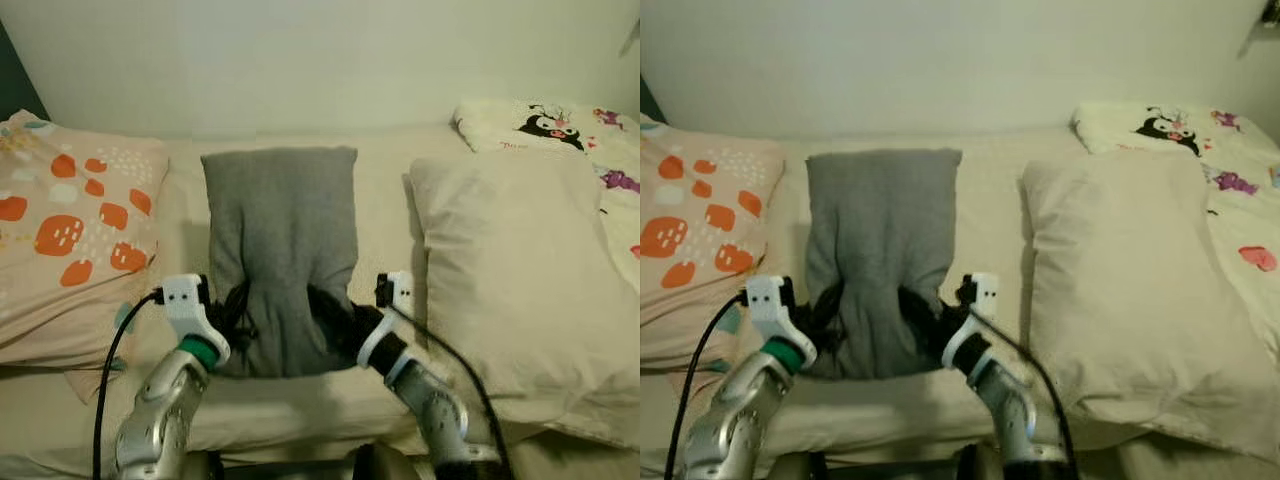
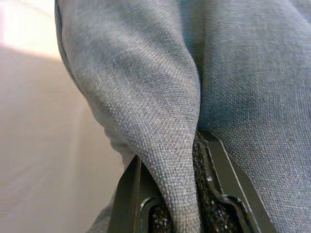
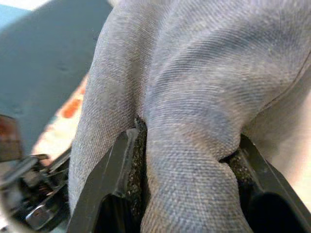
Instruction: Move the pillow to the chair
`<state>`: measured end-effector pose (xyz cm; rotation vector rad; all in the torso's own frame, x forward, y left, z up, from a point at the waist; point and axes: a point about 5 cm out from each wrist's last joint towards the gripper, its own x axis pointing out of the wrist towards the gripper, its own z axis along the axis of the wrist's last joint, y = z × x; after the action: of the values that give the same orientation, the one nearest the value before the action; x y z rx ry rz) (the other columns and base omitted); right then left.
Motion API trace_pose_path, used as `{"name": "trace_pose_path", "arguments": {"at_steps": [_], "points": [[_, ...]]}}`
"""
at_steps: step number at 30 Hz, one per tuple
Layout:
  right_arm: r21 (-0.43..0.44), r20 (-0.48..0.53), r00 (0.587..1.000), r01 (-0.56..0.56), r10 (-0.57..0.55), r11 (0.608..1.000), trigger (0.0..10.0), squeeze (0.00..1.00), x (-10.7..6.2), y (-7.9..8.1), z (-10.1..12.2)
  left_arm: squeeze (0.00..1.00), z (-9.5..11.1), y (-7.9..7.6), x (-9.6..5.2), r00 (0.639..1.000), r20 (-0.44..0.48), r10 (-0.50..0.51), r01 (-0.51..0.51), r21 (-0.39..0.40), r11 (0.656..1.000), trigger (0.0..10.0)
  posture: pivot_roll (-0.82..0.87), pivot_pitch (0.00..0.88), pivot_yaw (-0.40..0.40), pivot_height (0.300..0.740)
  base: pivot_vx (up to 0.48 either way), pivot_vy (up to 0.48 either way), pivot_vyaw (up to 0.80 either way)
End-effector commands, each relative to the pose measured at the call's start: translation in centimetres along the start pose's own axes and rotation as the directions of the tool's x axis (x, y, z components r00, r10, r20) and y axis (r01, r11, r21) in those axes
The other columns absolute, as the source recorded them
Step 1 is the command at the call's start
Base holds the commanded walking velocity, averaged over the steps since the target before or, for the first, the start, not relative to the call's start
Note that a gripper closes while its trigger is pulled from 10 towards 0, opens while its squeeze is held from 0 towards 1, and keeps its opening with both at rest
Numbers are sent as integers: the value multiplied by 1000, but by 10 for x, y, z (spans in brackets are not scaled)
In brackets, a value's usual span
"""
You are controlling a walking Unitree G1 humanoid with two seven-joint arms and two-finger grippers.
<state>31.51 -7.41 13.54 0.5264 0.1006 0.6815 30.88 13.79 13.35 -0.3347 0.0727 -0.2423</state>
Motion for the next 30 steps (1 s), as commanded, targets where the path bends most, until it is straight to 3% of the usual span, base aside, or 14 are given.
{"name": "trace_pose_path", "arguments": {"at_steps": [1,3,4,10,19,25,30], "points": [[-44,-7,994,-107,107,993,10000,0,12,25,-1,0,3,-27,4,994,-13,-107,107,57,993,10000,59,0,44,591,0,0,0],[-54,-3,994,-109,109,993,10000,0,12,26,-1,0,2,-28,4,993,-26,-114,116,84,990,10000,59,0,44,591,0,0,0],[-93,-11,1000,-1,0,996,10000,0,11,16,-7,0,7,-23,8,1000,13,11,-13,141,990,10000,46,0,56,591,0,0,0],[-129,12,994,106,-105,986,10000,0,7,4,-7,0,13,-10,9,987,70,148,-156,142,977,10000,39,0,63,596,0,0,0],[-146,22,991,133,-131,980,10000,0,3,3,-9,0,16,-22,1,993,100,62,-89,295,951,10000,35,0,62,631,0,0,0],[-151,26,989,149,-147,977,10000,0,4,2,-11,0,14,-29,0,995,98,36,-57,226,972,10000,34,0,63,646,0,0,0],[-151,28,988,157,-155,976,10000,0,5,2,-11,0,13,-28,-1,993,100,68,-88,206,975,10000,35,0,62,661,0,0,0]]}}
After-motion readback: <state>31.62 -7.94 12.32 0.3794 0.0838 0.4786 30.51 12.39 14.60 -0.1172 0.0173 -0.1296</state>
